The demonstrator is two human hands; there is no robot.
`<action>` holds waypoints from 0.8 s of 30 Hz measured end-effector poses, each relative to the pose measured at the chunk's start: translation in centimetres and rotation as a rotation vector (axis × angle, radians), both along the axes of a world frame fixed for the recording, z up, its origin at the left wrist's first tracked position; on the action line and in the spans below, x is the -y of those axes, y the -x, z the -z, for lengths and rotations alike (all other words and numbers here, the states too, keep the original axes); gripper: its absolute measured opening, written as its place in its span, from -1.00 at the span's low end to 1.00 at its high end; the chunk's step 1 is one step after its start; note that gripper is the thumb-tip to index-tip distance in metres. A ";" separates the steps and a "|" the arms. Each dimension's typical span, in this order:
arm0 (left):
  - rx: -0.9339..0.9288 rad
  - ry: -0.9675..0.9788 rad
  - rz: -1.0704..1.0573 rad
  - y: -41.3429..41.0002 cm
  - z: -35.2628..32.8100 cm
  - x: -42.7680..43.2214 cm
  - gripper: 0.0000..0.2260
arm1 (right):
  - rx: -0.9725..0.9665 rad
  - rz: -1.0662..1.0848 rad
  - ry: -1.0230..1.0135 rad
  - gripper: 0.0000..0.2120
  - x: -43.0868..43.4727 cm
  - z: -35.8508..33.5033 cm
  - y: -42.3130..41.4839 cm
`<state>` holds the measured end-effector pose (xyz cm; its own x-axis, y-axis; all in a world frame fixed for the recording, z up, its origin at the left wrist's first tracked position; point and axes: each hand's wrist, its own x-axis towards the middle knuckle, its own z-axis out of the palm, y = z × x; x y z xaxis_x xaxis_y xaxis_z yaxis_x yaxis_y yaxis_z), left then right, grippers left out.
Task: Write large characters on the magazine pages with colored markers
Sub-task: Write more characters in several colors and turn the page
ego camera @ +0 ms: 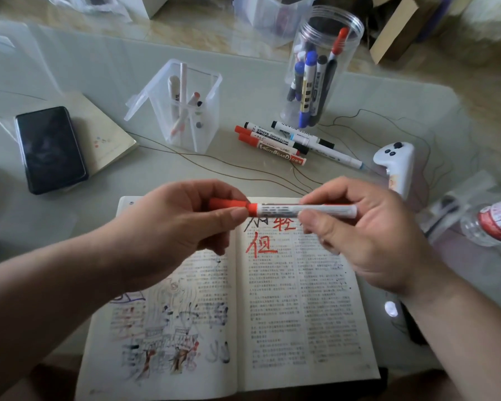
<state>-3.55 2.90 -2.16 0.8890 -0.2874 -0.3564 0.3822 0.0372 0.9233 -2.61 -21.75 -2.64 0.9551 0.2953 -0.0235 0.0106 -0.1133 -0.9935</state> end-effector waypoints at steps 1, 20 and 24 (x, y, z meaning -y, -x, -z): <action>-0.034 0.017 0.001 0.0 0.1 0.1 -0.80 | 0.001 -0.009 0.025 -0.89 -0.3 0.2 0.3; 0.300 -0.255 0.101 0.2 -0.4 0.7 -0.84 | -0.355 0.025 -0.216 -0.72 -1.2 -0.3 1.1; 0.384 -0.502 0.054 -0.6 0.5 0.7 -0.92 | -0.363 0.065 -0.185 -0.79 -1.2 -0.1 0.1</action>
<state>-2.94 2.18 -2.66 0.9692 -0.2161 -0.1184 0.0098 -0.4460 0.8950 -2.74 -20.53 -2.51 0.9116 0.2651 -0.3142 -0.3453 0.0787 -0.9352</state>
